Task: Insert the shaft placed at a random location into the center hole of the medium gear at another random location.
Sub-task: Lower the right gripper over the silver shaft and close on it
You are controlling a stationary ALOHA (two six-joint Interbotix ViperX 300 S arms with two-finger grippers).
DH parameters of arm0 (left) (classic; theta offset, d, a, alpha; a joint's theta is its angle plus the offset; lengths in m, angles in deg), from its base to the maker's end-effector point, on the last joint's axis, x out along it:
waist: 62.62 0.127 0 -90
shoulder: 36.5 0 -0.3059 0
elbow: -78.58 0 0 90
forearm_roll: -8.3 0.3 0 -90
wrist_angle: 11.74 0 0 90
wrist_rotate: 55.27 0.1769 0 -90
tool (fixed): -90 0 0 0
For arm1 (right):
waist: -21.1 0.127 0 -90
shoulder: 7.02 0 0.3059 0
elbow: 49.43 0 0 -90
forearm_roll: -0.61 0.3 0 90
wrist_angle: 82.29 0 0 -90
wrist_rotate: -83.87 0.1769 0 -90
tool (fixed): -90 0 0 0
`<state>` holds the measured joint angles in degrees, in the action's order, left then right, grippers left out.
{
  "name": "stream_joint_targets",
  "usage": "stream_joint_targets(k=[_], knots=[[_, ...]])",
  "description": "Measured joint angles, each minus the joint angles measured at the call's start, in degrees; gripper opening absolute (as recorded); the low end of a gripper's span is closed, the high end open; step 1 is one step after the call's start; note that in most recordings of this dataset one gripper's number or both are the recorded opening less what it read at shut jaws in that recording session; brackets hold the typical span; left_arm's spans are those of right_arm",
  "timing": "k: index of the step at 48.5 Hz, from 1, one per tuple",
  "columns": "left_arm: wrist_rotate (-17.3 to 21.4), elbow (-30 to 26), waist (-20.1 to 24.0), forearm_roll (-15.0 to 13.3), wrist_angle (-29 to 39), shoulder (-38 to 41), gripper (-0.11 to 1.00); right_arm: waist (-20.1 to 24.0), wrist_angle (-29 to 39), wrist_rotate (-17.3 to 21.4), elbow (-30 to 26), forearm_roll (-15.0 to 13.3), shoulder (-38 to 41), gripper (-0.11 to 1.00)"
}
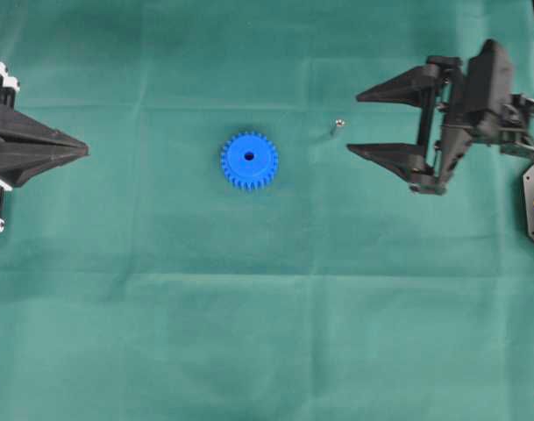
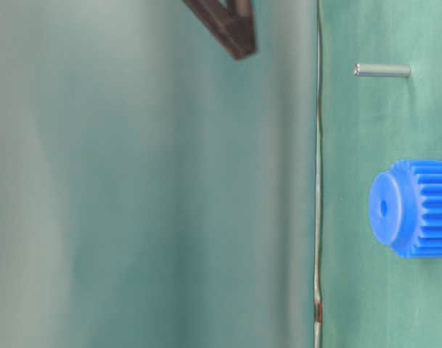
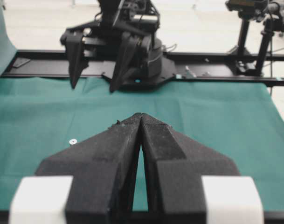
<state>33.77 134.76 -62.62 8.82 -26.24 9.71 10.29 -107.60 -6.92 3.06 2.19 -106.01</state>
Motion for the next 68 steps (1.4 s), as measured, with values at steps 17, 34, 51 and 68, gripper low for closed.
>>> stream_joint_targets(k=[17,34,51,68], knots=[[0.0,0.0,0.0,0.09,0.09,0.0,0.01,-1.14,-0.62,0.0,-1.58,2.55,10.2,0.91],[-0.35,0.0,0.0,0.0,0.18,0.0,0.01,-2.81,-4.48,0.0,-1.67,4.39,17.58,0.9],[-0.53,0.0,-0.09,0.09,0.44,0.0,0.01,-2.99,-6.59,0.0,-2.46,5.71,21.36,0.84],[-0.53,0.09,0.0,0.0,1.05,0.0,0.01,-3.08,-7.03,0.0,-2.46,5.8,21.36,0.14]])
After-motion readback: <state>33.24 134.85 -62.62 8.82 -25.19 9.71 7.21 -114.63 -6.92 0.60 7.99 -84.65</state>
